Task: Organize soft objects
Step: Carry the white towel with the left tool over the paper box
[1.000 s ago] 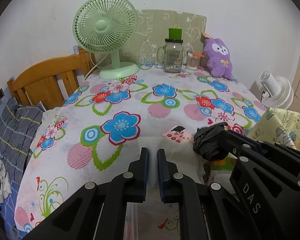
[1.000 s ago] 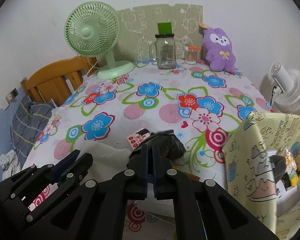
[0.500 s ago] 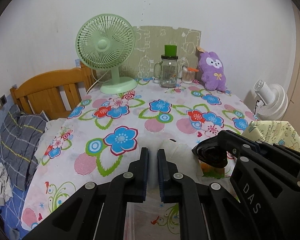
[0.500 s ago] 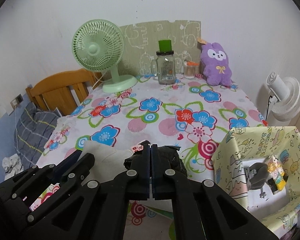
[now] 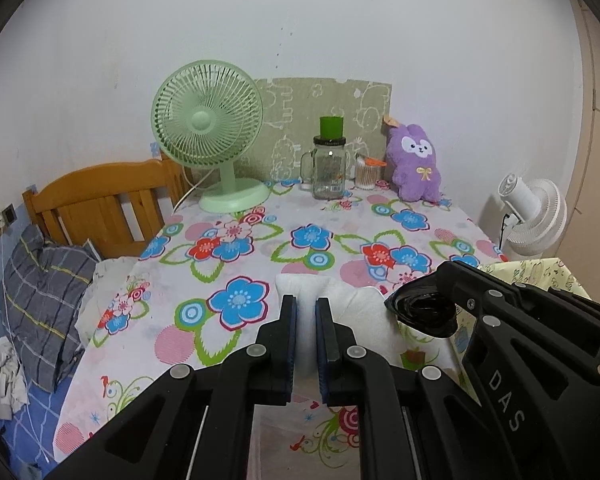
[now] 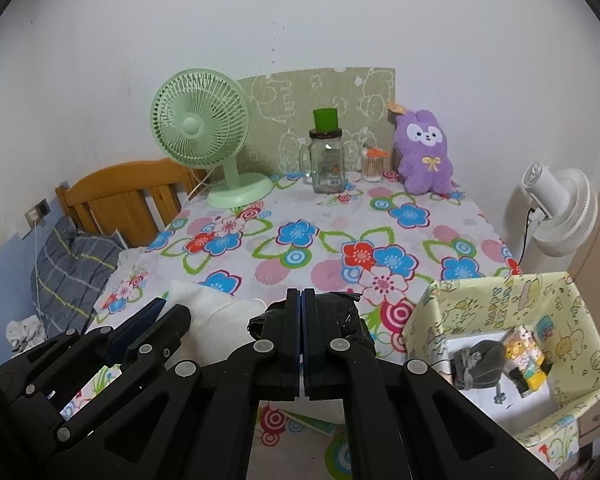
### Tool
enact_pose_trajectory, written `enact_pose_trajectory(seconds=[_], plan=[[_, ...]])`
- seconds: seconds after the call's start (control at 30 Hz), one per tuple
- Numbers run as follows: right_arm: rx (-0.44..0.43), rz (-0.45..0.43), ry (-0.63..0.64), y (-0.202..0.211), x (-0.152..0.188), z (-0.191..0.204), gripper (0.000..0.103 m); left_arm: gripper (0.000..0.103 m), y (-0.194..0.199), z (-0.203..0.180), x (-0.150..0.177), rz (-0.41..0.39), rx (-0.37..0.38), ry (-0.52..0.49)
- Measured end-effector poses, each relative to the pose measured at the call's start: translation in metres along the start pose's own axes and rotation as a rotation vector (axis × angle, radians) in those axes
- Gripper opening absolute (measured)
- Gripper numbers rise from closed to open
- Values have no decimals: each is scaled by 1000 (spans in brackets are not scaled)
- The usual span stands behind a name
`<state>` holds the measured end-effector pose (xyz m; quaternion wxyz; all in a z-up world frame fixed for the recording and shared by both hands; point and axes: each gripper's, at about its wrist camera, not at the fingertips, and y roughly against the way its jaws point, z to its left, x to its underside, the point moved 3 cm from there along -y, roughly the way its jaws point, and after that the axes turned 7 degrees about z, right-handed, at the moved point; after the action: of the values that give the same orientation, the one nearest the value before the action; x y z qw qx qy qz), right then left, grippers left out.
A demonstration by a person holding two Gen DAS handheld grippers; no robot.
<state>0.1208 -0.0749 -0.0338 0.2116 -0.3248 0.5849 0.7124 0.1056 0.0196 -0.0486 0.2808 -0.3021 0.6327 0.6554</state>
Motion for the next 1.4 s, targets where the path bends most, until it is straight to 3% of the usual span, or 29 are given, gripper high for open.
enact_pose_trajectory(seconds=[0.8,1.4], plan=[[53,-119,-10,60,-23,-31,3,6,44,-42,-28,-114,44,-31],[119,-149,-45,81,-24,-78,3,6,47,-93,-35,-131,107,-72]])
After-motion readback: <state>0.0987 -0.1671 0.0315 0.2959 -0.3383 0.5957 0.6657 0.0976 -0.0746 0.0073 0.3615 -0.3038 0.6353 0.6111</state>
